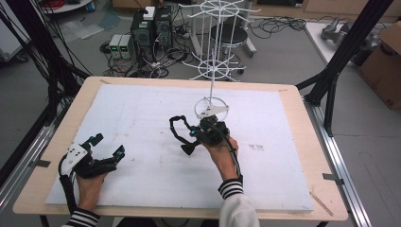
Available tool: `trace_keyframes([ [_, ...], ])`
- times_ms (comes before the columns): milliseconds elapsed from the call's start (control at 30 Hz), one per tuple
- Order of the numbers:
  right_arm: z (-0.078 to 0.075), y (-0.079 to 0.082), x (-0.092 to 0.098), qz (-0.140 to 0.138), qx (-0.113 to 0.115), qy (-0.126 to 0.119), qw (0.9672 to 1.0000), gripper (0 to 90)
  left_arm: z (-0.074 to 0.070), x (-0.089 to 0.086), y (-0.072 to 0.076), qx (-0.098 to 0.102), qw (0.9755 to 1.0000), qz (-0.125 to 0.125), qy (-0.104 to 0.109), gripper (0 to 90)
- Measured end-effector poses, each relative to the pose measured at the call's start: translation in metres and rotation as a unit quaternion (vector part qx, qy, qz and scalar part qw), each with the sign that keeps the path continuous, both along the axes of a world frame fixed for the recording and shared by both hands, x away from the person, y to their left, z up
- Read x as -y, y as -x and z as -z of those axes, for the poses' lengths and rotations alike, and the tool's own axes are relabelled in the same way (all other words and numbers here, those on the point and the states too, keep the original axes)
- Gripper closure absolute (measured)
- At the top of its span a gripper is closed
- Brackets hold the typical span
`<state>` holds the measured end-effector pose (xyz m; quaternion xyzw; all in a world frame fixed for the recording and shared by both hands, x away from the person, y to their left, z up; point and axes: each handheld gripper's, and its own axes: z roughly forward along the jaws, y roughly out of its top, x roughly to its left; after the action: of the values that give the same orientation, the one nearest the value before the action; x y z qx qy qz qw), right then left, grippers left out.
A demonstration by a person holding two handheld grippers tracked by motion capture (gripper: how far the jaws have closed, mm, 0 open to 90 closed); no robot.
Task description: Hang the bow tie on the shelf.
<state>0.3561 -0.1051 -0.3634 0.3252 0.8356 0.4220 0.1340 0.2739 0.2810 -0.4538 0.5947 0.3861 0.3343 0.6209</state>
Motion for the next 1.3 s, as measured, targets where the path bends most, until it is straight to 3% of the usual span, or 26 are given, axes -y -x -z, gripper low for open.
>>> trace_keyframes([
  [400,-0.017,0.009,0.019,0.012,0.051,-0.039,0.9978,86.7,0.000,0.001,0.000,0.000,1.0000,-0.003,-0.002,2.8],
  [567,-0.027,0.012,0.025,0.020,0.082,-0.051,0.9951,86.8,0.000,0.001,0.000,0.000,1.0000,-0.005,-0.004,2.8],
  [633,-0.030,0.012,0.027,0.018,0.081,-0.058,0.9949,86.7,0.000,0.001,0.000,-0.001,1.0000,-0.005,-0.002,2.8],
  [967,-0.046,0.012,0.044,0.036,0.111,-0.082,0.9897,86.7,0.000,0.001,0.000,-0.002,1.0000,-0.005,-0.005,2.9],
  [1300,-0.056,0.011,0.058,0.061,0.138,-0.110,0.9823,86.7,0.000,0.001,0.000,-0.003,1.0000,-0.004,-0.005,2.8],
])
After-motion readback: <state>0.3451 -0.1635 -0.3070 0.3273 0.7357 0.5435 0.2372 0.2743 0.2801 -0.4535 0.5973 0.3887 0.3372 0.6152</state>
